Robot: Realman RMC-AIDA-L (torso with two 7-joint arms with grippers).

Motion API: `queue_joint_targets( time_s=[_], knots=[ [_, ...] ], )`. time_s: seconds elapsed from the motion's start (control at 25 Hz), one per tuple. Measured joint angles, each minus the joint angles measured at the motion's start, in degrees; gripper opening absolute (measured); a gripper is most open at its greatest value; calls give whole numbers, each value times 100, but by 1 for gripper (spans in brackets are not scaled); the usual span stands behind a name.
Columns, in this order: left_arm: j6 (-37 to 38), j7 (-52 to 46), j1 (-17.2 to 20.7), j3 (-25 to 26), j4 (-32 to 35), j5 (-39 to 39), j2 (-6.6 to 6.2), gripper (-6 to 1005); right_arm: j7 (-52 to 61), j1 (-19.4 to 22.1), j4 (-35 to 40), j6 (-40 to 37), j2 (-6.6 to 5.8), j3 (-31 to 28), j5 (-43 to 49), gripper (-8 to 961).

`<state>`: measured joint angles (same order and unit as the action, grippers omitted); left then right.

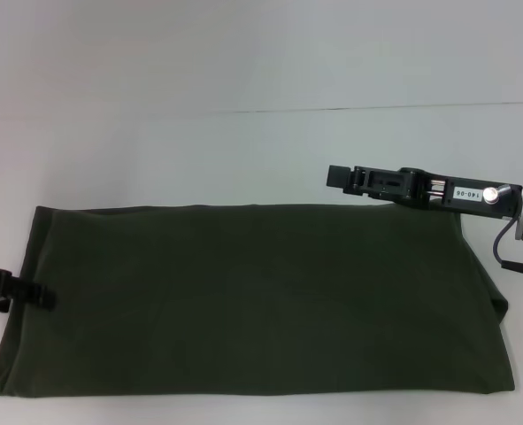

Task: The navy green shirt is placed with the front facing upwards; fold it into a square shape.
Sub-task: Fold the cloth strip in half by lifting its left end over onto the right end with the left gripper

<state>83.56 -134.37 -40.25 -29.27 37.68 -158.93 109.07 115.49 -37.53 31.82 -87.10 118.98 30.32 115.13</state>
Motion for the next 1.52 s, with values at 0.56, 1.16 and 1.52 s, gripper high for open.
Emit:
queue_joint_targets(
  time_s=[0.56, 1.16, 1.52],
  knots=[
    [54, -31, -25, 0, -61, 28, 9, 857, 0, 0, 0, -21, -8, 0, 0, 776],
    [98, -53, -98, 39, -179, 48, 9, 825, 18, 0, 0, -17, -17, 85, 0, 777],
    [112, -62, -107, 55, -225, 121, 8, 806, 18, -8, 0, -17, -17, 97, 0, 777]
  ],
)
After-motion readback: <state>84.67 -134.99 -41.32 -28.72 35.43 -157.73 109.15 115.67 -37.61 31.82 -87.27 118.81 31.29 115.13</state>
